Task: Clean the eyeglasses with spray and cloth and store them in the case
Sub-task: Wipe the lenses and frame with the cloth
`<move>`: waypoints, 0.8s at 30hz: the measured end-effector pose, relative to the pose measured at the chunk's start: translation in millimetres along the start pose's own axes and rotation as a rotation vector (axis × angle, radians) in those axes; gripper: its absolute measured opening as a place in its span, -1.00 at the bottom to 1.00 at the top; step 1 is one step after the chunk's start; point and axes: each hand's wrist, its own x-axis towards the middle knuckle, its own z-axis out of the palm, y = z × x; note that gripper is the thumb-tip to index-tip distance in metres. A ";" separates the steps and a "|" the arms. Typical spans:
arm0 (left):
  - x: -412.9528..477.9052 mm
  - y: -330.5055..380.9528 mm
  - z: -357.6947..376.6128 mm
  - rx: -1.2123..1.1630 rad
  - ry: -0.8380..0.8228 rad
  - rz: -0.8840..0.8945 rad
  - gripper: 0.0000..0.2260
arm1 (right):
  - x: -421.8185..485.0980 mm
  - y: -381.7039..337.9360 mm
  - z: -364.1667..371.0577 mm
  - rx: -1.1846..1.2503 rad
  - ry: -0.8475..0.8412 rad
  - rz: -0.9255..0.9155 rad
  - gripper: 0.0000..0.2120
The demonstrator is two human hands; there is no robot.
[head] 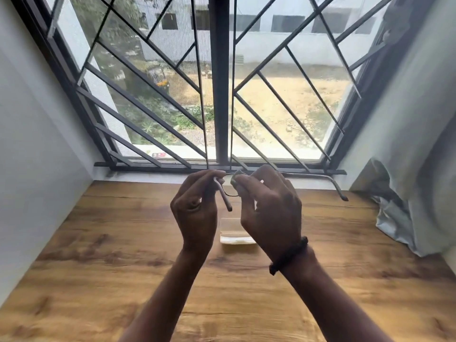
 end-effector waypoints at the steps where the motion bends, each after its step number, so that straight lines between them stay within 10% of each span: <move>1: 1.1 0.7 0.4 -0.004 0.008 -0.007 -0.85 | 0.8 -1.7 1.1 0.014 0.002 -0.009 -0.87; 24: -2.2 0.6 -3.2 -0.035 0.040 -0.037 -0.76 | -7.3 -1.0 1.1 -0.078 -0.046 -0.018 -0.81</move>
